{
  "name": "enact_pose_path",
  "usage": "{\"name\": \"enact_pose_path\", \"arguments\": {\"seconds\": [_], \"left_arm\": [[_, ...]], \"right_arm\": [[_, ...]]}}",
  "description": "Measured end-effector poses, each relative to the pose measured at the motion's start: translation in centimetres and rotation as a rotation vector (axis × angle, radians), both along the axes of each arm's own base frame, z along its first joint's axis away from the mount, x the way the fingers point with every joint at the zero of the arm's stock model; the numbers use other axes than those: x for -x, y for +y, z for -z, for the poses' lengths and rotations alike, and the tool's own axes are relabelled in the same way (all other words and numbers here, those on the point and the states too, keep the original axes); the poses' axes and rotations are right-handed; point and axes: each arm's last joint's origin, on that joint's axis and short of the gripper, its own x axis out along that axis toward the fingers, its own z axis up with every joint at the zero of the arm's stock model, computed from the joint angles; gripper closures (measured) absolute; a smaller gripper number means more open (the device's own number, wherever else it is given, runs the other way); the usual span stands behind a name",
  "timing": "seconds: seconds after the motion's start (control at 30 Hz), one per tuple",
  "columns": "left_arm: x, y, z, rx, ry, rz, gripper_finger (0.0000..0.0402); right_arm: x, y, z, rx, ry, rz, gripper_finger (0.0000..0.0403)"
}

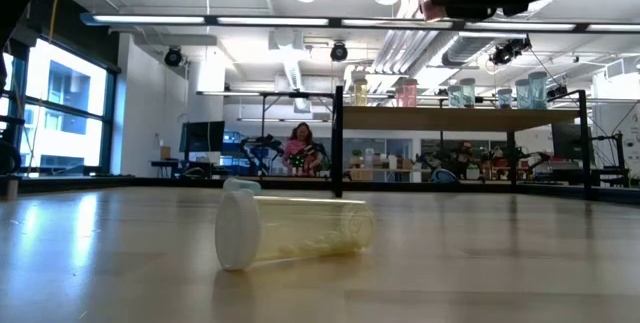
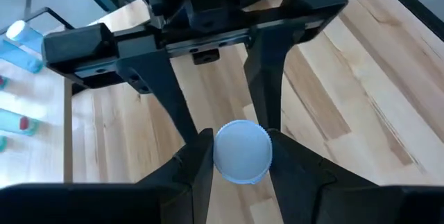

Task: Pick and place medicine bottles onto shelf by color
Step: Put the pink pill bottle on the shelf aligned with the other pink pill bottle

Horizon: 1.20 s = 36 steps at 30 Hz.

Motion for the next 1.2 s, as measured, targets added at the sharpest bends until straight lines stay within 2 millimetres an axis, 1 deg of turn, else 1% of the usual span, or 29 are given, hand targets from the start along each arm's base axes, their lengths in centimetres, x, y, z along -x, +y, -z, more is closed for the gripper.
{"name": "enact_pose_path", "arguments": {"seconds": [0.17, 0.27, 0.53, 0.63, 0.7, 0.87, 1.0, 1.2], "left_arm": [[-0.03, 0.01, -0.03, -0.002, -0.005, -0.003, 0.0289], [-0.03, 0.01, -0.03, -0.003, -0.004, -0.004, 0.0289], [-0.03, 0.04, -0.03, 0.001, -0.005, -0.013, 0.0289], [-0.02, 0.04, -0.05, 0.0, -0.006, -0.013, 0.0289], [-0.02, 0.04, -0.05, 0.002, -0.006, -0.015, 0.0289], [-0.03, -0.08, -0.06, 0.019, -0.008, -0.027, 0.0286], [-0.03, -0.08, -0.06, 0.021, -0.008, -0.025, 0.0263], [-0.04, -0.23, -0.06, 0.032, -0.009, -0.027, 0.0208]], "right_arm": [[-0.03, -0.05, -0.24, 0.016, -0.022, 0.019, 0.0207], [-0.03, -0.11, -0.25, 0.017, -0.024, 0.038, 0.0218], [-0.03, -0.11, -0.24, 0.002, -0.025, 0.04, 0.0293], [-0.03, -0.11, -0.24, -0.002, -0.025, 0.042, 0.0313], [-0.03, -0.1, -0.24, -0.003, -0.025, 0.041, 0.032], [-0.03, -0.09, -0.23, -0.016, -0.025, 0.039, 0.0318], [-0.01, -0.1, -0.16, -0.024, -0.018, 0.043, 0.0318], [0.02, -0.15, -0.03, -0.042, -0.009, 0.059, 0.0318]]}}
